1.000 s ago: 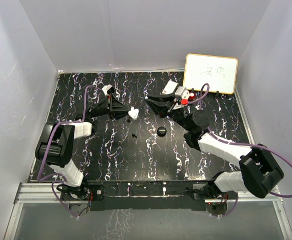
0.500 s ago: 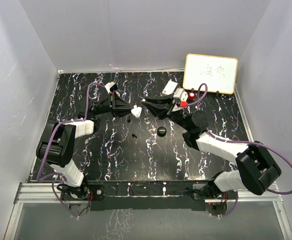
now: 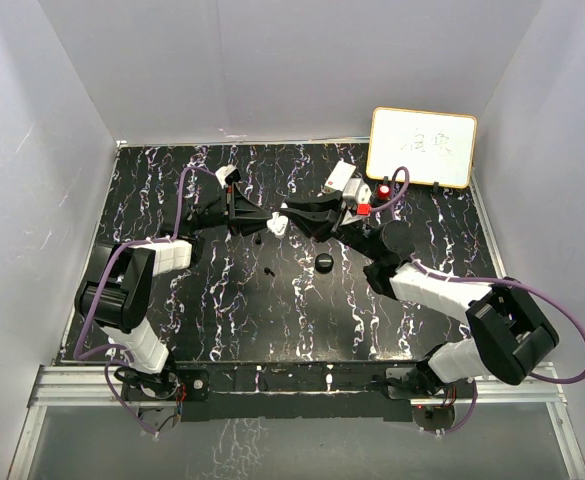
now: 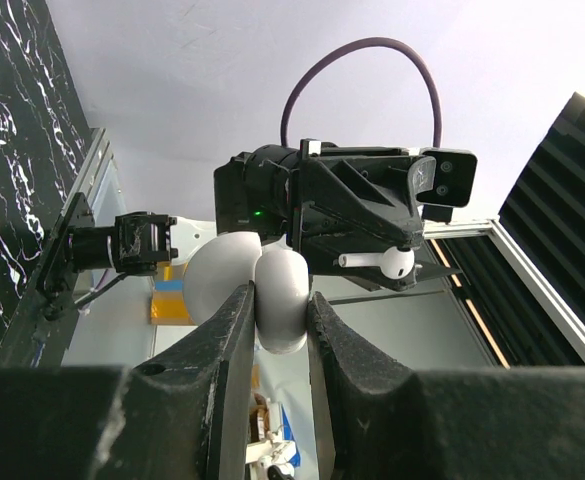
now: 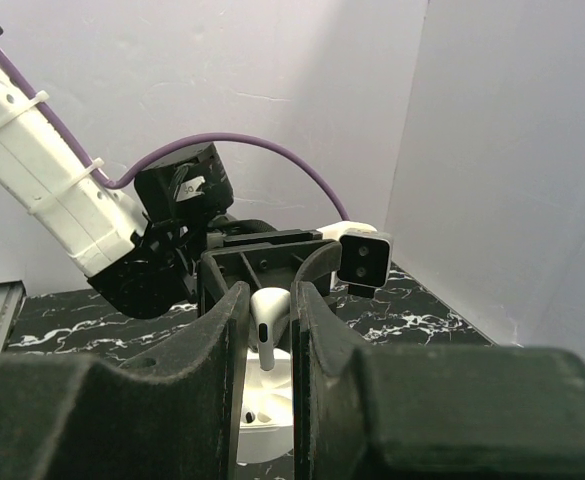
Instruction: Insert the wireless bluetooth earbuds into the charging case
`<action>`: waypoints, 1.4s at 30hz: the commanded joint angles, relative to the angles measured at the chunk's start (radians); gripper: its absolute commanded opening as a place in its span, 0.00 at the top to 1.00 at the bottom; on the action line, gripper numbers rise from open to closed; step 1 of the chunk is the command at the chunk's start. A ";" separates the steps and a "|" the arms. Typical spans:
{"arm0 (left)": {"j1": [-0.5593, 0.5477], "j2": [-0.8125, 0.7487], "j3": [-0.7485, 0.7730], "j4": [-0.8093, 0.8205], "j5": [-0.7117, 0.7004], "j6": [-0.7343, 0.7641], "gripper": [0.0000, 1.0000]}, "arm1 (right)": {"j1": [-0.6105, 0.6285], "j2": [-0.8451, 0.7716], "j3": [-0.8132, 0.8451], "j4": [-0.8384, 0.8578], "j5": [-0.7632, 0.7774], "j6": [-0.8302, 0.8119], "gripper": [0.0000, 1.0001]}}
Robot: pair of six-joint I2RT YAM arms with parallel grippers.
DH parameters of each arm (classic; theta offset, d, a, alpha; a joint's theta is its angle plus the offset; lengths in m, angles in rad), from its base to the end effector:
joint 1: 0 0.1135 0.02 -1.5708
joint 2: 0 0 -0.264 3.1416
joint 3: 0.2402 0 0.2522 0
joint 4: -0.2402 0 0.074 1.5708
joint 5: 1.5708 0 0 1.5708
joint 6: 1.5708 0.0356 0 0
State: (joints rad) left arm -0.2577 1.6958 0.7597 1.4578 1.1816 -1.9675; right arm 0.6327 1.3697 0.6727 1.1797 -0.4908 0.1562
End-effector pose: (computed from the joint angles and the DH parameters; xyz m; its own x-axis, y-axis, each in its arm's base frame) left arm 0.3033 -0.1140 0.2574 -0.9908 -0.1008 -0.0903 0.1074 -0.1799 -0.9778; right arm 0.2215 0.1832 0.3099 0.2363 0.3434 -0.9090 -0.9060 0.4160 -0.0783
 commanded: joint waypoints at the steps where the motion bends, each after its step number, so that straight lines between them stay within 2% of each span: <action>1: -0.005 -0.016 0.029 0.327 -0.016 -0.016 1.00 | -0.003 0.003 0.004 0.061 -0.025 0.002 1.00; 42: -0.015 -0.052 0.039 0.311 -0.014 -0.019 1.00 | -0.003 0.055 -0.008 0.051 -0.061 -0.010 1.00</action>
State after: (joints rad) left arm -0.2657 1.6947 0.7597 1.4578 1.1770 -1.9682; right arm 0.6327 1.4166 0.6628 1.1812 -0.5495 0.1585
